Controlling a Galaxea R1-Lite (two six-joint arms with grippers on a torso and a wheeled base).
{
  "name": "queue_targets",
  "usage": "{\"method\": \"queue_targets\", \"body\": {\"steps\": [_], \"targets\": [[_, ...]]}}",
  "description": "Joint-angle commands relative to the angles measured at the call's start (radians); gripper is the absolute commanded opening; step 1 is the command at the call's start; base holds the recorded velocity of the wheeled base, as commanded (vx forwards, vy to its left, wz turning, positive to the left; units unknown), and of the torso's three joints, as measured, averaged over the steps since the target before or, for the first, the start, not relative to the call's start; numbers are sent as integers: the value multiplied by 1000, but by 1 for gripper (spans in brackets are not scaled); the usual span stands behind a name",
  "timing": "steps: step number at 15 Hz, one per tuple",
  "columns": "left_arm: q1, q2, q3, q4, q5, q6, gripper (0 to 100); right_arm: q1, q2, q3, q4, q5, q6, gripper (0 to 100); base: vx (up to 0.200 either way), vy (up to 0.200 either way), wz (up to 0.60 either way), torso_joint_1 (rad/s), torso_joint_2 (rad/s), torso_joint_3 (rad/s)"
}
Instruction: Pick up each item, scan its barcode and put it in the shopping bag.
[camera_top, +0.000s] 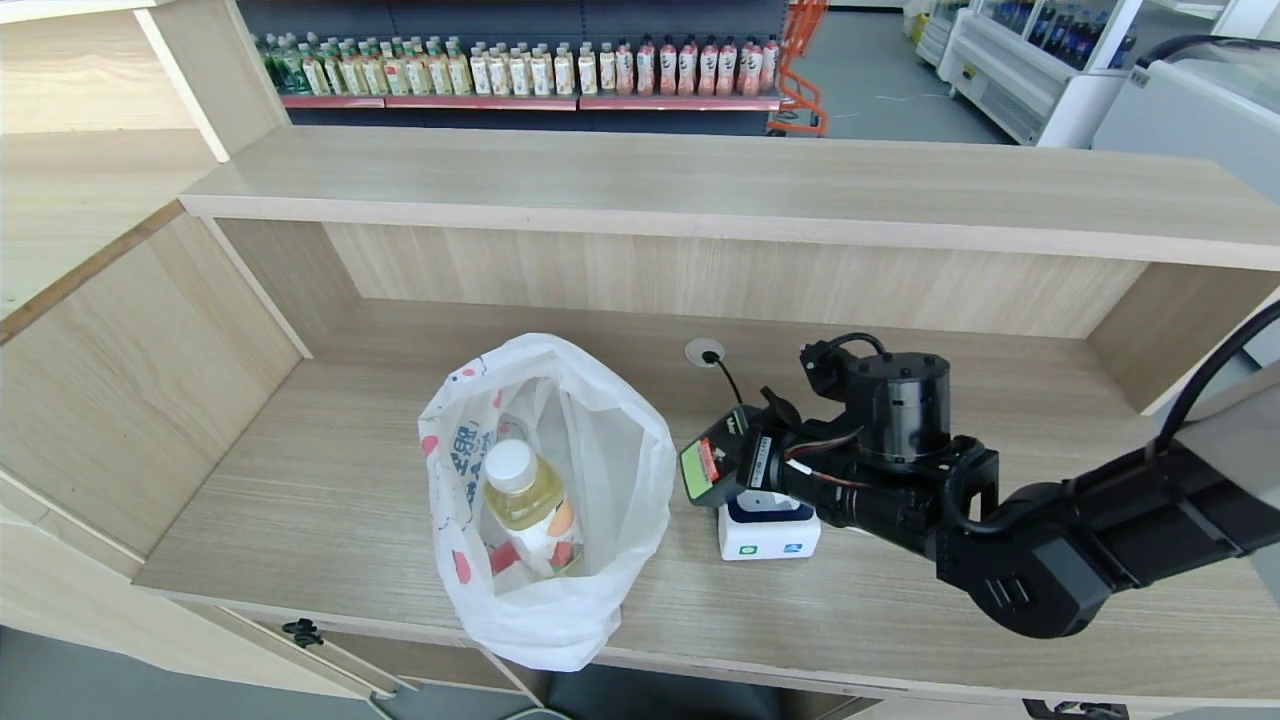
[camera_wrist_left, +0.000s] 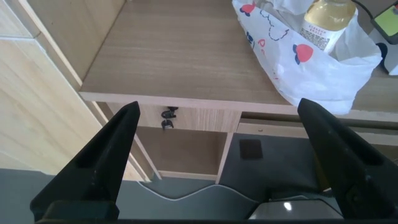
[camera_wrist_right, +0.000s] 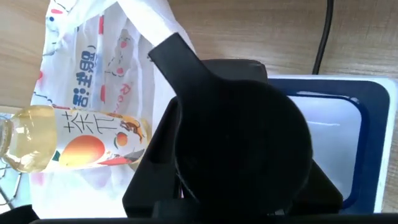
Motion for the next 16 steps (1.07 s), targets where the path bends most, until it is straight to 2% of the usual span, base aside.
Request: {"method": "queue_targets", "body": {"steps": [1, 11, 16], "targets": [[0, 2, 0, -1, -1, 0, 100, 0, 2, -3, -1, -1, -4, 0, 0, 0, 0, 0, 0, 0], [0, 2, 0, -1, 1, -1, 100, 6, -90, 51, 15, -1, -82, 0, 0, 0, 0, 0, 0, 0], [0, 2, 0, -1, -1, -1, 100, 2, -90, 89, 12, -44, -83, 0, 0, 0, 0, 0, 0, 0]]}}
